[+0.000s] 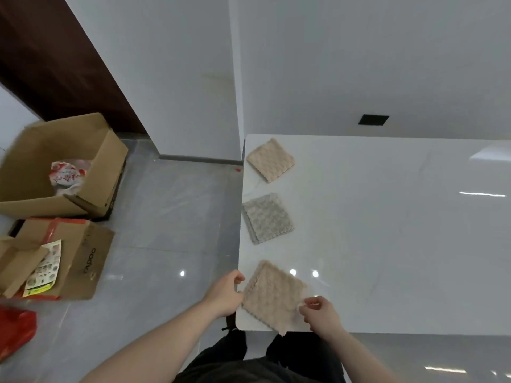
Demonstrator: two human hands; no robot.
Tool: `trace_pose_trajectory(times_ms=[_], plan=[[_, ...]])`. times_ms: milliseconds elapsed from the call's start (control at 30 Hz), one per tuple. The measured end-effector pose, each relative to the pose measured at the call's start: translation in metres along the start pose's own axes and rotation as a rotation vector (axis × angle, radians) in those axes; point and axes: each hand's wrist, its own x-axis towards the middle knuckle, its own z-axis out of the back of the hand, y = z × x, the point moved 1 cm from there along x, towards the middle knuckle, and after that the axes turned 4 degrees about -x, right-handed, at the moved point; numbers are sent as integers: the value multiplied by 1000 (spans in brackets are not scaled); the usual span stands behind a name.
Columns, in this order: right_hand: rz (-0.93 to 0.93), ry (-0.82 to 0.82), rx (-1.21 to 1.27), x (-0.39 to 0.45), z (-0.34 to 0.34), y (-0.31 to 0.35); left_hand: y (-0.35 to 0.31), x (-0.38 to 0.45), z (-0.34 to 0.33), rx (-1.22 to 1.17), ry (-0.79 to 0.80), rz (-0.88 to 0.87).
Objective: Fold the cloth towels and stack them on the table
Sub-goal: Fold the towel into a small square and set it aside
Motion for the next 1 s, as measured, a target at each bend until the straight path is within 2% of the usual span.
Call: trace_pose_trajectory(times_ms=[100,267,467,700,1000], plan=[[-29,-81,98,-5,-8,-1,-10,8,-1,23,39,-40],[-47,-118,169,-10,-22,13,-30,23,-3,-17,71,-42],[-36,-118,117,-10,-32,30,-31,32,-11,22,99,22],[58,-126,95,-6,-25,44,-7,23,-12,-146,53,127],[140,-72,-58,0,-32,54,6,7,-5,-276,24,141]])
